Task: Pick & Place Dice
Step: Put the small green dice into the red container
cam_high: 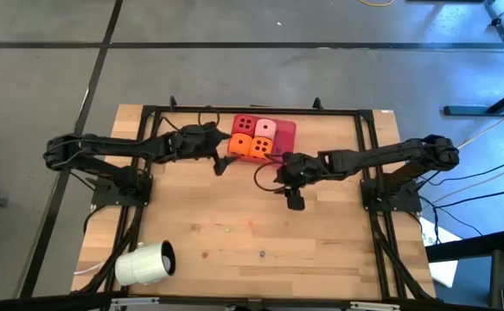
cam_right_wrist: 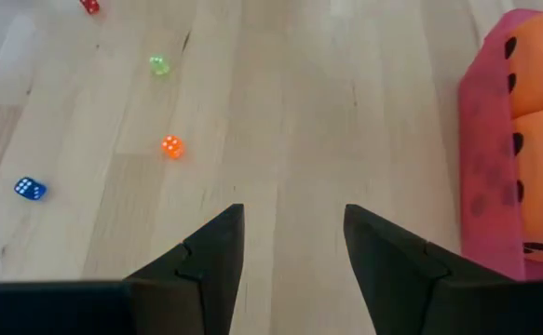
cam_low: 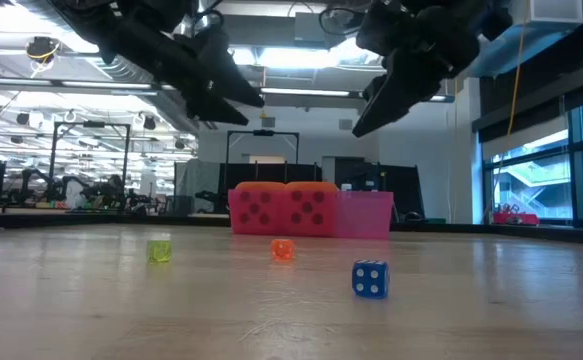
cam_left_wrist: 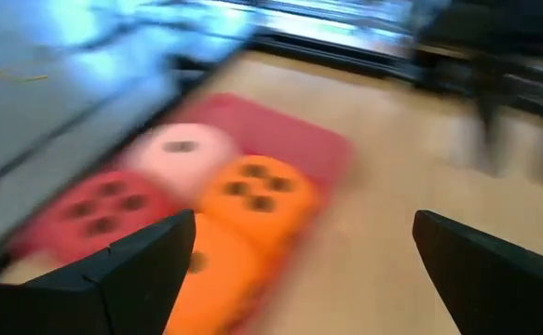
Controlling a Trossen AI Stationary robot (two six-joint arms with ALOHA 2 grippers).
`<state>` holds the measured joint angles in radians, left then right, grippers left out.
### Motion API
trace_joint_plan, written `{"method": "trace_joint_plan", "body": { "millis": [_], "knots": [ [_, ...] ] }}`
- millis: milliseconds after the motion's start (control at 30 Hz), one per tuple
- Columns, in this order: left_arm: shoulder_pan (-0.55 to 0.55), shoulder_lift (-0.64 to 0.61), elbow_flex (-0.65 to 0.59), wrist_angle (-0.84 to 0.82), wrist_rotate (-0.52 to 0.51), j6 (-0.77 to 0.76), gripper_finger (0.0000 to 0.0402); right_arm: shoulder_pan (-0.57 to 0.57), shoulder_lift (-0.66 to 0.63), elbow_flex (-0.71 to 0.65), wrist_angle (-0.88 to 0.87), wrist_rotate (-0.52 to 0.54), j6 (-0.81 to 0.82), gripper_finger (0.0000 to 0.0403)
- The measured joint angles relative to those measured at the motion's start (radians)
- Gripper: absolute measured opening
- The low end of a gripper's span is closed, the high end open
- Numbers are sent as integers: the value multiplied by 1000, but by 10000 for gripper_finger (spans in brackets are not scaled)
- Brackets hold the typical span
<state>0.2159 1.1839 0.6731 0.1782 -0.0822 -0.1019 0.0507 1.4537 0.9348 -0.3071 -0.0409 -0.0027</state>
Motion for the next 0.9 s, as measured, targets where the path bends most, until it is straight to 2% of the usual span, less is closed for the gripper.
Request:
{"method": "trace_joint_plan", "body": {
  "millis": [133, 200, 233, 300, 367, 467, 567, 700, 900],
  "knots": [
    [-77, 17, 0, -4, 307, 89, 386, 6, 1, 0, -1, 0, -32, 187],
    [-150, 43, 0, 9, 386, 89, 375, 7, 1, 0, -3, 0, -39, 187],
    [-190, 59, 0, 19, 389, 69, 369, 7, 1, 0, -3, 0, -39, 187],
    [-277, 100, 0, 30, 335, 15, 358, 7, 1, 0, -3, 0, -38, 187],
    [-356, 144, 0, 34, 233, -29, 349, 10, 1, 0, -6, 0, -38, 187],
    [-471, 213, 0, 36, 88, -42, 337, 11, 1, 0, -19, 0, -38, 187],
    [-566, 281, 0, 34, 0, -27, 330, 10, 1, -1, -36, 0, -38, 187],
    [-646, 343, 0, 35, -57, -80, 326, 11, 1, -1, -41, 0, -17, 187],
    [-675, 418, 0, 28, -84, -196, 326, 11, 2, -1, -40, -1, 46, 187]
  ]
}}
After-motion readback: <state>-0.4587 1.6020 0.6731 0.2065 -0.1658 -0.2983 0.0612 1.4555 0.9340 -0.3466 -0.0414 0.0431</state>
